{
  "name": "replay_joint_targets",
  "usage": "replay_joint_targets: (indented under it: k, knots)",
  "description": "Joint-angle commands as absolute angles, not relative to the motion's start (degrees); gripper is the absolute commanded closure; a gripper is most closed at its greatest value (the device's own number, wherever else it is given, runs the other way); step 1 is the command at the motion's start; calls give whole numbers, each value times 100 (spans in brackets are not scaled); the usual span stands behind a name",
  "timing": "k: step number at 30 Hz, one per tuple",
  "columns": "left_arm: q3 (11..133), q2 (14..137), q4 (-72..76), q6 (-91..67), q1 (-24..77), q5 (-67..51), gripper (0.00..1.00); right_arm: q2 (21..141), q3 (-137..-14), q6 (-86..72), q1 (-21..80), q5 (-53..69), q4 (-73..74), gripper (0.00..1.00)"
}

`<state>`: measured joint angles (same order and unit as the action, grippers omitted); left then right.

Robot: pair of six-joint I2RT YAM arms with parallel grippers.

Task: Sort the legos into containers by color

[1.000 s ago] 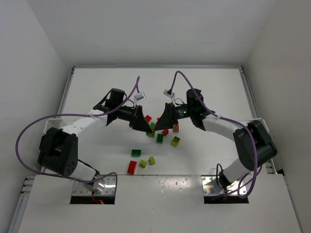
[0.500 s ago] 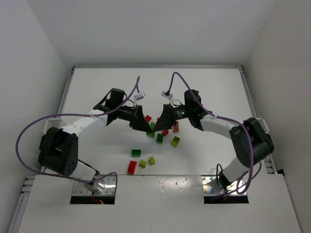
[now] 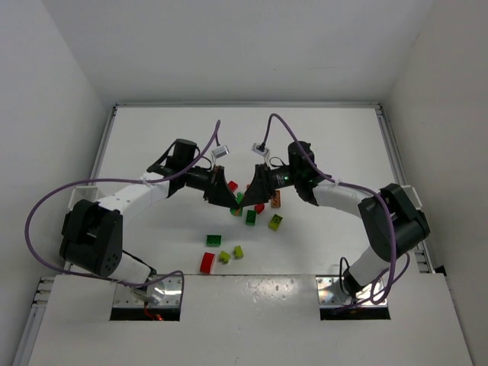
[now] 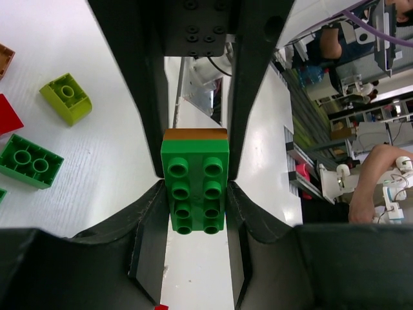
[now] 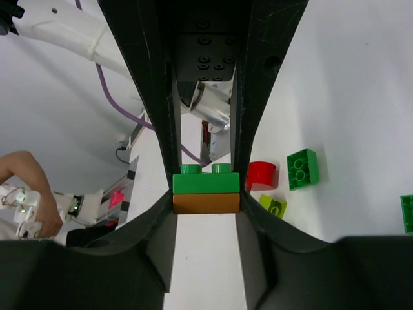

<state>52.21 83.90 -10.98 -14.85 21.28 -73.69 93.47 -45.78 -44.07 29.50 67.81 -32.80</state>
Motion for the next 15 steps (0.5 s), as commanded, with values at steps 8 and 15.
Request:
replay_joint_targets:
  k: [8, 15]
  knots:
    - [5194, 8376, -809, -1538, 2197, -7462, 100, 9272, -4658, -4333, 2997, 6917, -3753, 88]
    - [5194, 8262, -809, -1591, 1600, -7339, 100, 8930, -4535, -3254, 2892, 6812, -2313, 98]
